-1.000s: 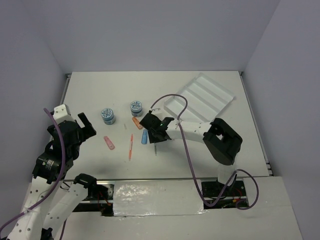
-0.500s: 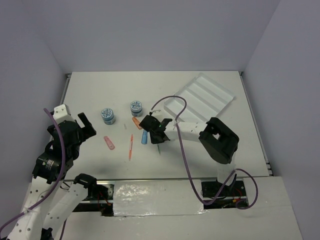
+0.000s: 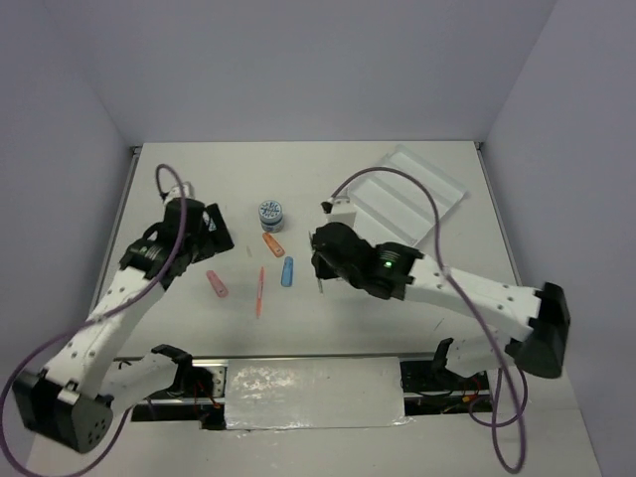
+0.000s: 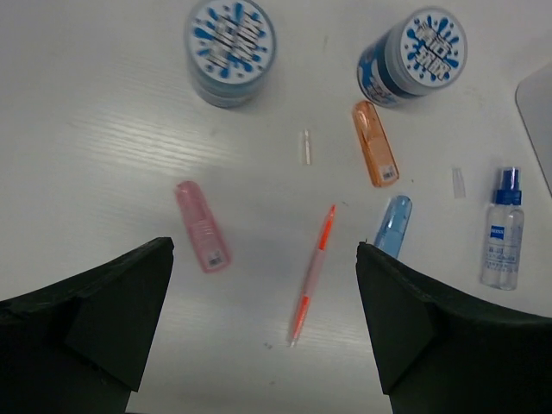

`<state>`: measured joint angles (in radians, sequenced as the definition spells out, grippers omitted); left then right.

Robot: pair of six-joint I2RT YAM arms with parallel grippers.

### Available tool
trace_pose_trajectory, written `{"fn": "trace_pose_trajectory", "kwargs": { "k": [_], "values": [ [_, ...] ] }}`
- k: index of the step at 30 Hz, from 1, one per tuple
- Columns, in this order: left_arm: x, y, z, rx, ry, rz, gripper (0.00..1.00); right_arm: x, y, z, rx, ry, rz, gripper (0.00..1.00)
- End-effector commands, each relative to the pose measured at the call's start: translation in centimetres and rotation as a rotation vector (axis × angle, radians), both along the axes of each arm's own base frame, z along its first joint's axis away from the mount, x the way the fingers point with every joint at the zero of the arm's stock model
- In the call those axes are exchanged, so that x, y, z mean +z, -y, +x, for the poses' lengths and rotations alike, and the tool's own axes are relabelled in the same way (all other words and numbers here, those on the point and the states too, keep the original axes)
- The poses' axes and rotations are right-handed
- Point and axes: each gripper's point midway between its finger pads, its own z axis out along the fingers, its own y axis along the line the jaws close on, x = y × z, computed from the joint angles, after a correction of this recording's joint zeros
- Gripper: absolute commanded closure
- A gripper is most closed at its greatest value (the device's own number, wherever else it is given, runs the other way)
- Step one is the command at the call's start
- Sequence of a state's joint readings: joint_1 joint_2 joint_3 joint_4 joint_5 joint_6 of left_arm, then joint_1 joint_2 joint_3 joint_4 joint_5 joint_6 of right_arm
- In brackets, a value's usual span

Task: Sort the stationery into containers
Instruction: Pick up the pen from the center of the board, then close the pen cap on the pen.

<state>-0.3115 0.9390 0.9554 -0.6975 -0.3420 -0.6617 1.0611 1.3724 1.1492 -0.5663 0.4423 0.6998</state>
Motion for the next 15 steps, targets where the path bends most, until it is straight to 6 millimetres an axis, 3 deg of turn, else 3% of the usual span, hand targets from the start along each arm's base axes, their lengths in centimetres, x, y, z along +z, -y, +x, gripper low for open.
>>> {"fn": "trace_pose_trajectory", "kwargs": {
  "k": [1, 2, 4, 5, 9, 15],
  "values": [
    [-2.4, 4.9, 3.0, -0.077, -0.046, -0.131, 0.01, 3.0, 2.1, -1.7, 0.032, 0.069, 0.023, 1.0],
    [-4.6, 5.6, 3.6, -0.073, -0.118, -0.104, 0.01, 2.9, 2.5, -2.2, 0.043, 0.064, 0.017, 1.0],
    [-5.4, 6.0, 5.0, -0.04, -0.139, -0.075, 0.02, 3.7, 3.1, -3.0, 0.056, 0.075, 0.033, 1.0],
    [-7.3, 6.3, 5.6, -0.03, -0.192, -0.058, 0.02, 3.4, 3.5, -3.4, 0.061, 0.071, 0.021, 1.0],
    [-9.7, 6.8, 7.6, -0.001, -0.247, -0.031, 0.09, 3.3, 4.6, -4.3, 0.083, 0.086, 0.029, 1.0],
    [-12.9, 6.6, 8.4, 0.036, -0.32, 0.015, 0.2, 2.8, 5.9, -4.9, 0.09, 0.094, 0.031, 1.0]
  ]
}}
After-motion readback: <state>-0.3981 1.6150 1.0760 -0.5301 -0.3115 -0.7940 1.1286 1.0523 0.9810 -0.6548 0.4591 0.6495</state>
